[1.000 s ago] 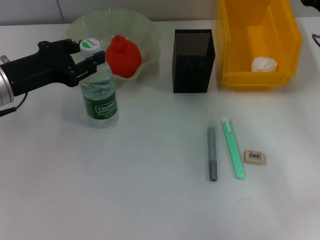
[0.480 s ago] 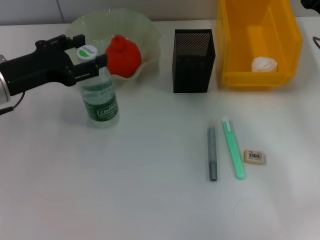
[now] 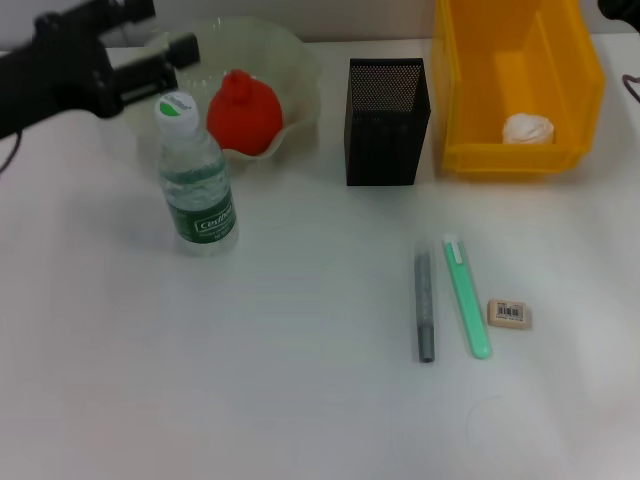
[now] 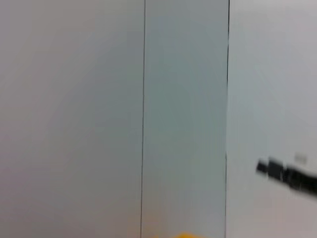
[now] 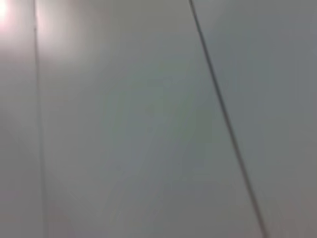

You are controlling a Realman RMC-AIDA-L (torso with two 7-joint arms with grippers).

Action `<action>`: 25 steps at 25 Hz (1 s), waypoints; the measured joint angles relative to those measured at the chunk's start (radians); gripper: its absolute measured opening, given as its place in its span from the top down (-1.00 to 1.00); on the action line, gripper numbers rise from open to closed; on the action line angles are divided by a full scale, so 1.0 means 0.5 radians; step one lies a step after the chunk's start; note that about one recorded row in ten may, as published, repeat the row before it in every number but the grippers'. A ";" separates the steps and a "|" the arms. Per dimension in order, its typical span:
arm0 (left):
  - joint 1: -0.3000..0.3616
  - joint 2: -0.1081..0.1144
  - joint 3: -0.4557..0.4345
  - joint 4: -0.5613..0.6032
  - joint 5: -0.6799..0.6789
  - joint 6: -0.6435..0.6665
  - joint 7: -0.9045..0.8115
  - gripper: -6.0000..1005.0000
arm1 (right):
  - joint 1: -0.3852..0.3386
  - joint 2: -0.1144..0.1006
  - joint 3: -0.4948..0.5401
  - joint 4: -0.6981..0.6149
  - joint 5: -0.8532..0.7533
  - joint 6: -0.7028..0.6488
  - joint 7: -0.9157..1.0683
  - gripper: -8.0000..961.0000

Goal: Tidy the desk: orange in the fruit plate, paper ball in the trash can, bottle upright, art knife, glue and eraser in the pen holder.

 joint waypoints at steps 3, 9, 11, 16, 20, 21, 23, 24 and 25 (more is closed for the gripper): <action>-0.006 0.000 -0.063 -0.012 -0.083 0.070 0.002 -0.50 | -0.050 -0.005 -0.202 -0.169 -0.003 0.014 0.166 -0.57; -0.011 0.019 -0.161 -0.030 -0.125 0.165 -0.020 -0.49 | -0.247 -0.007 -0.548 -0.894 -0.281 0.121 0.835 -0.58; -0.011 0.020 -0.199 -0.065 -0.126 0.171 -0.020 -0.49 | -0.269 -0.007 -0.559 -1.160 -0.541 0.157 1.148 -0.58; -0.015 0.022 -0.226 -0.114 -0.126 0.155 -0.021 -0.48 | -0.236 -0.009 -0.569 -1.750 -1.258 0.159 2.076 -0.58; -0.016 0.018 -0.231 -0.115 -0.127 0.104 -0.011 -0.48 | -0.147 -0.010 -0.689 -2.242 -1.960 0.133 2.978 -0.58; -0.016 0.016 -0.230 -0.115 -0.126 0.090 -0.006 -0.48 | -0.114 -0.010 -0.731 -2.336 -2.132 0.119 3.201 -0.58; -0.017 0.013 -0.231 -0.116 -0.117 0.050 0.005 -0.48 | -0.032 -0.010 -0.806 -2.456 -2.466 0.046 3.561 -0.58; -0.020 0.011 -0.231 -0.116 -0.114 0.027 0.016 -0.48 | 0.005 -0.010 -0.833 -2.483 -2.598 -0.002 3.701 -0.58; -0.021 0.010 -0.230 -0.116 -0.113 0.003 0.029 -0.48 | 0.057 -0.010 -0.849 -2.488 -2.718 -0.073 3.820 -0.58</action>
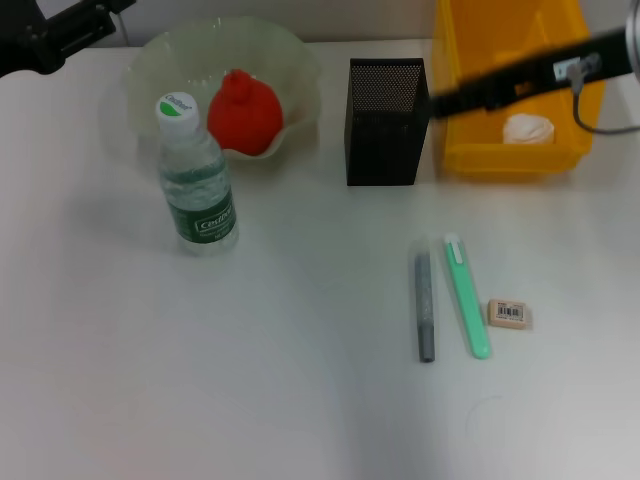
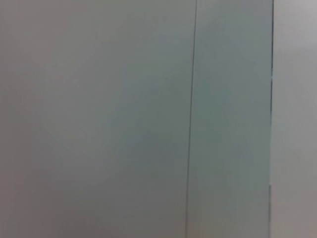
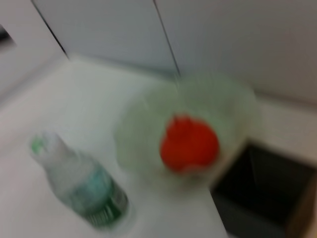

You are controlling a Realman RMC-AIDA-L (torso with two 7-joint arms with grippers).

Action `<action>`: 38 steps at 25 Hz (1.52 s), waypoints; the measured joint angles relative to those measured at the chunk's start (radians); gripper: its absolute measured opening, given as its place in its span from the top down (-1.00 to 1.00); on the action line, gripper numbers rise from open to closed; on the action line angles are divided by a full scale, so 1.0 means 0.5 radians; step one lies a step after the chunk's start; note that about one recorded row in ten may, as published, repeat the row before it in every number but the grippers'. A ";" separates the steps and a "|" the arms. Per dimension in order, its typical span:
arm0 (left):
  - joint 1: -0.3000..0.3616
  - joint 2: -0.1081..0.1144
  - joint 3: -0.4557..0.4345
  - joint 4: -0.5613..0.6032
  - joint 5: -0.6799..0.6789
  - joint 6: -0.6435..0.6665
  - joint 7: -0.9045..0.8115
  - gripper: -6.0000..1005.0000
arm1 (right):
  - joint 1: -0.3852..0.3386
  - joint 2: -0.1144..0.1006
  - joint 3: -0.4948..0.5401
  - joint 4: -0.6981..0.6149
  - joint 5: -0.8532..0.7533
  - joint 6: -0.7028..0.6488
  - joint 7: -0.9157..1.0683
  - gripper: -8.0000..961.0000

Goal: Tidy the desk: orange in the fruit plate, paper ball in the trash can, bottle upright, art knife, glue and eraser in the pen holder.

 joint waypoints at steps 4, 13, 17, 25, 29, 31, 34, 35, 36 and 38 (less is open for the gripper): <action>-0.007 -0.002 0.010 -0.005 0.002 -0.057 0.063 -0.48 | 0.214 0.000 -0.021 0.060 -0.464 -0.288 0.356 -0.58; -0.080 0.011 0.022 -0.041 0.006 -0.155 0.150 -0.48 | 0.504 0.009 -0.204 0.579 -0.984 -0.208 0.585 -0.56; -0.110 0.002 0.019 -0.046 0.081 -0.158 0.164 -0.48 | 0.588 0.014 -0.328 0.867 -0.985 0.013 0.581 -0.55; -0.098 -0.003 0.017 -0.046 0.101 -0.157 0.175 -0.48 | 0.644 0.019 -0.446 1.042 -0.894 0.135 0.579 -0.55; -0.084 -0.005 0.011 -0.046 0.102 -0.155 0.182 -0.48 | 0.683 0.019 -0.475 1.145 -0.858 0.184 0.579 -0.55; -0.074 -0.005 0.009 -0.046 0.103 -0.152 0.194 -0.48 | 0.708 0.019 -0.500 1.206 -0.846 0.210 0.579 -0.54; -0.070 -0.005 0.008 -0.047 0.102 -0.150 0.203 -0.48 | 0.736 0.019 -0.510 1.263 -0.845 0.234 0.580 -0.54; -0.070 -0.005 0.008 -0.047 0.102 -0.150 0.203 -0.48 | 0.746 0.018 -0.510 1.281 -0.846 0.238 0.580 -0.54; -0.063 -0.005 0.007 -0.048 0.099 -0.148 0.207 -0.48 | 0.755 0.018 -0.510 1.299 -0.848 0.240 0.580 -0.54; -0.063 -0.005 0.007 -0.048 0.099 -0.148 0.207 -0.48 | 0.766 0.018 -0.511 1.326 -0.854 0.260 0.582 -0.53</action>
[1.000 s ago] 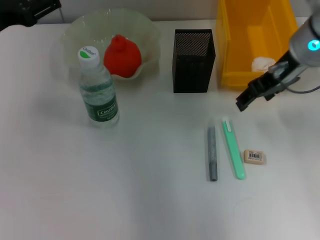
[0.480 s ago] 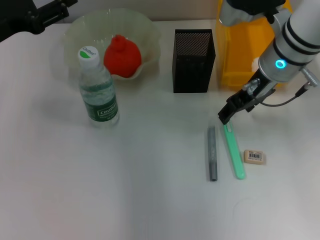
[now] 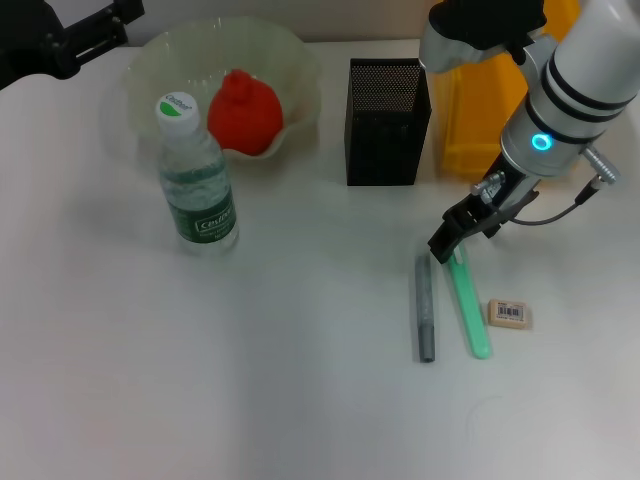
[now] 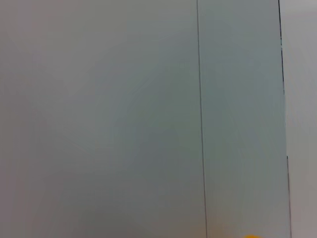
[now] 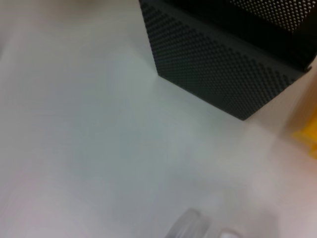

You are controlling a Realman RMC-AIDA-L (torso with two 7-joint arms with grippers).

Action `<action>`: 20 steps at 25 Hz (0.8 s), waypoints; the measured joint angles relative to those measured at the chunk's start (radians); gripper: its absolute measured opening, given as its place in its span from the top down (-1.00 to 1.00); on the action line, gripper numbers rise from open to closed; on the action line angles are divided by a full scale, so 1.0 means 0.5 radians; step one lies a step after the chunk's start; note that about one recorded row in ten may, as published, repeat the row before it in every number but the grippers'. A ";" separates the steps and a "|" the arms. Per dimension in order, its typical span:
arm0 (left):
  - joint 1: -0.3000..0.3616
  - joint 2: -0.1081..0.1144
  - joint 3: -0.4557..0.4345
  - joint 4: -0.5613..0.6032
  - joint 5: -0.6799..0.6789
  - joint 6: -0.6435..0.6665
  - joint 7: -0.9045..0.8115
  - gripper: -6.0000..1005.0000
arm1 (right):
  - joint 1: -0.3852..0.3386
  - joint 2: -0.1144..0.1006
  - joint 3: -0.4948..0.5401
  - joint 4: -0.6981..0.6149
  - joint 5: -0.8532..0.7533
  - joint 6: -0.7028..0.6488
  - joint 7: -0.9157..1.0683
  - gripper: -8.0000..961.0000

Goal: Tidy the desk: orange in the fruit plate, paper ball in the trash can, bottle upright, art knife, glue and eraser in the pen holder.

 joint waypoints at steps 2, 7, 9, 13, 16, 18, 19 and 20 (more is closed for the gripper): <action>0.008 0.000 -0.002 -0.001 -0.005 0.001 0.001 -0.48 | 0.000 0.000 -0.001 0.005 0.000 0.014 0.000 -0.53; 0.011 0.001 -0.003 -0.001 -0.003 -0.004 0.002 -0.48 | 0.012 0.001 -0.004 0.070 0.005 0.066 0.000 -0.52; 0.011 0.001 -0.004 -0.001 0.000 -0.008 0.005 -0.48 | 0.012 0.002 -0.023 0.081 0.006 0.090 0.000 -0.52; 0.008 0.001 -0.006 -0.004 -0.002 -0.009 0.028 -0.48 | 0.012 0.004 -0.048 0.088 0.008 0.107 0.000 -0.51; 0.000 0.002 -0.007 -0.004 -0.004 -0.009 0.030 -0.48 | 0.012 0.005 -0.053 0.094 0.008 0.111 0.000 -0.51; 0.000 0.002 -0.007 -0.004 -0.004 -0.009 0.030 -0.48 | 0.012 0.006 -0.053 0.095 0.008 0.111 0.000 -0.50; -0.002 0.001 -0.007 -0.004 -0.006 -0.011 0.031 -0.48 | 0.012 0.006 -0.053 0.095 0.008 0.112 0.000 -0.50; -0.003 0.002 -0.006 -0.004 -0.006 -0.011 0.031 -0.48 | 0.012 0.006 -0.053 0.095 0.008 0.112 0.000 -0.50</action>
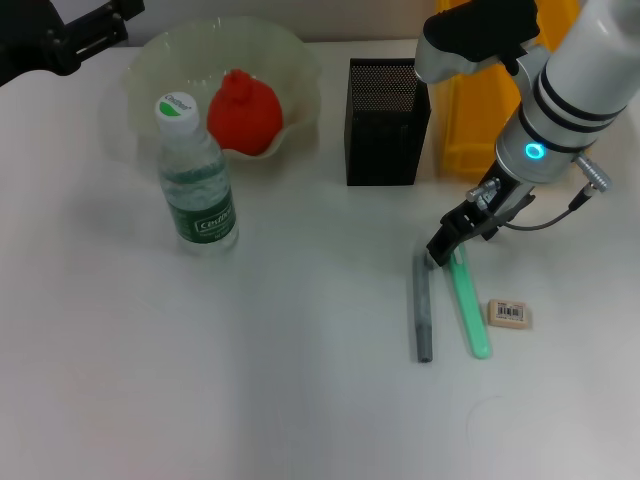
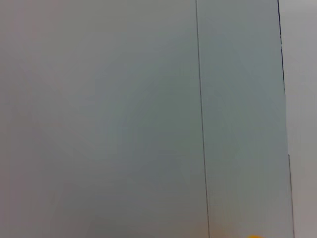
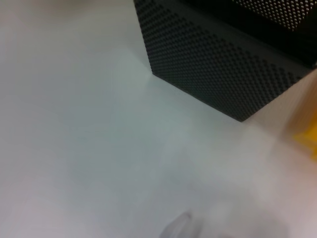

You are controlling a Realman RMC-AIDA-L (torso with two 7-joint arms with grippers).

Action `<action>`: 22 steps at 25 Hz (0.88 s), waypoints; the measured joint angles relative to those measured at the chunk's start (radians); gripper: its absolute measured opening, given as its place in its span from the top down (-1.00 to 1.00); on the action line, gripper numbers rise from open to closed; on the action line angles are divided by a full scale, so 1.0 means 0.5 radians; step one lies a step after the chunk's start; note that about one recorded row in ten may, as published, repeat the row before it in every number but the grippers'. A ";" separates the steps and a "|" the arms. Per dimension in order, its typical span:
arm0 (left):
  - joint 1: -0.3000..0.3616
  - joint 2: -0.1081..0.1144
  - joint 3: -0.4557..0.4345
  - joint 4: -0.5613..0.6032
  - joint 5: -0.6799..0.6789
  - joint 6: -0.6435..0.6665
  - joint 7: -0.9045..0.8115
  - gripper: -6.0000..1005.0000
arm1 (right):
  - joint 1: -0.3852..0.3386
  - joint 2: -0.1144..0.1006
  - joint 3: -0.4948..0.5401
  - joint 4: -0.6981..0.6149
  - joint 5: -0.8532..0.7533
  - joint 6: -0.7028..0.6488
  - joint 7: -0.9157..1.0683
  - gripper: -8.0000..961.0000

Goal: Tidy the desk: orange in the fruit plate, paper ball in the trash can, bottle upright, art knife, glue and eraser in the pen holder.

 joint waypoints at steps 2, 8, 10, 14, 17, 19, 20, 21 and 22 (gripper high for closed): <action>-0.001 0.000 0.000 0.000 0.000 -0.001 0.000 -0.48 | 0.000 0.000 0.000 0.000 0.000 -0.001 0.000 -0.50; -0.004 0.000 0.000 0.001 -0.006 -0.001 0.000 -0.48 | 0.014 0.000 0.000 0.000 0.000 -0.012 0.000 -0.21; -0.004 0.000 0.000 0.001 -0.006 -0.001 0.000 -0.48 | 0.016 0.000 0.000 -0.001 0.000 -0.013 0.000 -0.10; -0.004 0.000 0.000 0.001 -0.006 -0.001 0.000 -0.48 | 0.017 0.000 0.001 0.000 0.017 -0.017 0.000 0.07; -0.004 0.000 0.000 0.000 -0.006 -0.001 -0.001 -0.48 | 0.018 -0.003 0.001 0.010 0.060 -0.026 0.000 0.20; -0.004 0.000 0.000 -0.001 -0.006 0.000 -0.001 -0.48 | 0.019 -0.009 0.008 0.036 0.108 -0.041 0.000 0.29; -0.004 0.000 0.000 -0.001 -0.006 0.000 -0.001 -0.48 | 0.019 -0.009 0.008 0.036 0.108 -0.041 0.000 0.33; -0.004 0.000 0.000 -0.001 -0.006 0.000 -0.001 -0.48 | 0.020 -0.009 0.012 0.043 0.109 -0.043 0.000 0.37; -0.004 0.000 0.000 -0.001 -0.006 -0.001 -0.001 -0.48 | 0.020 -0.009 0.015 0.047 0.109 -0.042 0.000 0.38</action>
